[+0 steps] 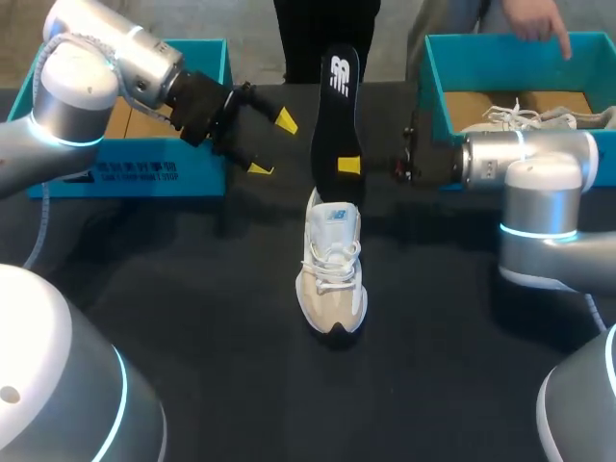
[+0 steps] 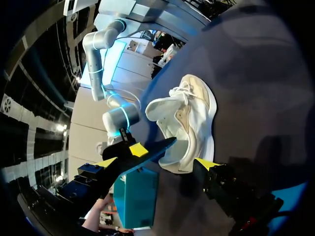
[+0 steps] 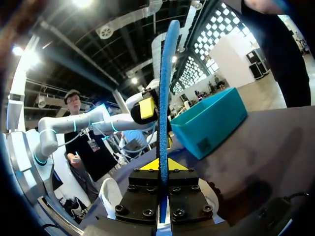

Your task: Take the shoe out of the shoebox, open the shoe tongue, remove and reinsert the insole, then place the shoe into the shoebox

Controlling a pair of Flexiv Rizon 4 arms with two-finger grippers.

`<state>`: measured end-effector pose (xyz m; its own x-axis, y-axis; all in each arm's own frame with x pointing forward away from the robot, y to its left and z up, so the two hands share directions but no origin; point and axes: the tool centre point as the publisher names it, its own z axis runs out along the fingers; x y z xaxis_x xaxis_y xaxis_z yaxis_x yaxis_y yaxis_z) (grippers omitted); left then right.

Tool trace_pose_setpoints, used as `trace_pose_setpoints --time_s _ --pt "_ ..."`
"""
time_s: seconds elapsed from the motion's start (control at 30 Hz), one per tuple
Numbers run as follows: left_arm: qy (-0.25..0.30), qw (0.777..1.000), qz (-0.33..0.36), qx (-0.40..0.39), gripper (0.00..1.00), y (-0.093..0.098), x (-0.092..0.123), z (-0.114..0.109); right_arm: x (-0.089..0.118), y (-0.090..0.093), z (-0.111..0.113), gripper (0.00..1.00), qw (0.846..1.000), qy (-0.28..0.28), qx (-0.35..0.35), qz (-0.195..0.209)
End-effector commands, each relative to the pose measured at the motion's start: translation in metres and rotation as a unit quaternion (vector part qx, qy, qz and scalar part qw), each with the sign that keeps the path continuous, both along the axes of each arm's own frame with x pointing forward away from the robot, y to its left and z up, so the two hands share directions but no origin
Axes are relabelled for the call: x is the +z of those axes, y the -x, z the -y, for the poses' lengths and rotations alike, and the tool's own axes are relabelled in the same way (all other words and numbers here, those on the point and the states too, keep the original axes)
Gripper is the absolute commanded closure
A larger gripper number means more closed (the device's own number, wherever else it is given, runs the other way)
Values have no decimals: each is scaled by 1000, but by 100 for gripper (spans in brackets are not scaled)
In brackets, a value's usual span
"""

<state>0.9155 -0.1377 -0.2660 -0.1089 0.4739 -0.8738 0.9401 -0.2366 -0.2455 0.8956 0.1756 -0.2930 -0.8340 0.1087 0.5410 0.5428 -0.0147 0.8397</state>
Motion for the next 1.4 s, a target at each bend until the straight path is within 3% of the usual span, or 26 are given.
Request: trace_pose_setpoints --time_s 0.03,0.63,1.4 --pt "0 1000 1 -1 0 1 0 -1 -4 -2 -6 100 1000 1 -2 -2" --pt "4 1000 -4 -4 0 3 -3 -1 1 -6 -14 100 1000 7 -1 -16" --pt "12 1000 1 -13 0 1 -1 17 -15 4 -15 100 999 16 -6 -33"
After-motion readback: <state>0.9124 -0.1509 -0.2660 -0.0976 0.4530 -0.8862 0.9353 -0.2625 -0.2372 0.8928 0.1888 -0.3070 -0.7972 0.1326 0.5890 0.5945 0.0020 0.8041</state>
